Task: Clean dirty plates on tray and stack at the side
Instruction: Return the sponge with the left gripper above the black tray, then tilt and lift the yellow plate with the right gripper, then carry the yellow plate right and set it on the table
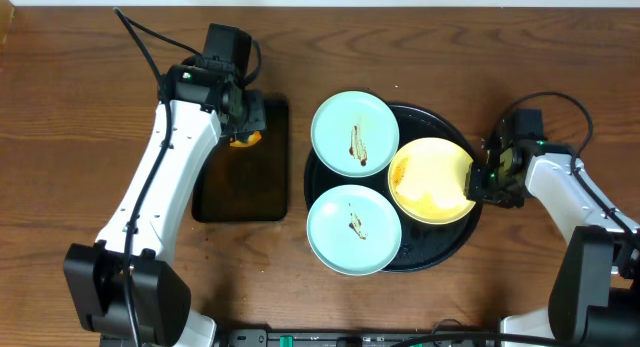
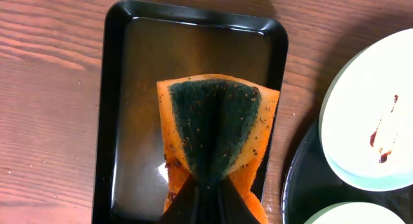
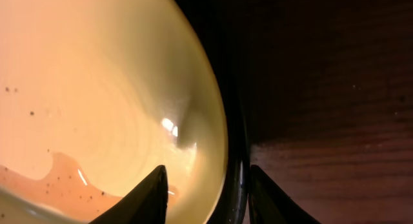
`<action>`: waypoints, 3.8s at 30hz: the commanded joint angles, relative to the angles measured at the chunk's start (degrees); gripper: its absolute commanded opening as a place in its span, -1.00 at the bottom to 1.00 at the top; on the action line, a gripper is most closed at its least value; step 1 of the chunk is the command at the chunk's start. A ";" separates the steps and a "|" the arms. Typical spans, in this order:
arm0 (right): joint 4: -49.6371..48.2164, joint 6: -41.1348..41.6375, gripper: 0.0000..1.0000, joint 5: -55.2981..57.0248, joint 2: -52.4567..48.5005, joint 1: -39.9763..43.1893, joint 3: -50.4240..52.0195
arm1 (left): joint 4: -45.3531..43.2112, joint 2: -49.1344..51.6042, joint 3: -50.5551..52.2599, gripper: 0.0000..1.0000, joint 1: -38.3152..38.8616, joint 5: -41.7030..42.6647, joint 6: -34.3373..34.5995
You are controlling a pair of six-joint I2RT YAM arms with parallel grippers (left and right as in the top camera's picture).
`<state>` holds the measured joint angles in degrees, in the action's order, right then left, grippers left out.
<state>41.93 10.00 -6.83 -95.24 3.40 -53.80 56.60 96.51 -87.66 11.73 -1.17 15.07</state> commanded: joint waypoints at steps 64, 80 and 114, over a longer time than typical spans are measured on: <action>-21.42 11.52 -0.98 -4.13 6.21 -1.66 16.37 | 0.37 -0.39 -0.63 -0.84 -0.20 0.72 0.50; -5.09 -3.52 -0.98 7.28 6.45 -2.01 -4.39 | 1.66 -0.39 -0.63 -0.84 -0.20 0.68 0.48; -8.37 -18.62 -0.98 68.54 6.45 -41.86 -13.70 | 0.76 -0.28 6.19 -0.84 -5.03 0.50 0.48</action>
<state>35.22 -4.01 56.29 -88.68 -36.97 -66.37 57.23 96.51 -81.91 6.85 -0.36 15.22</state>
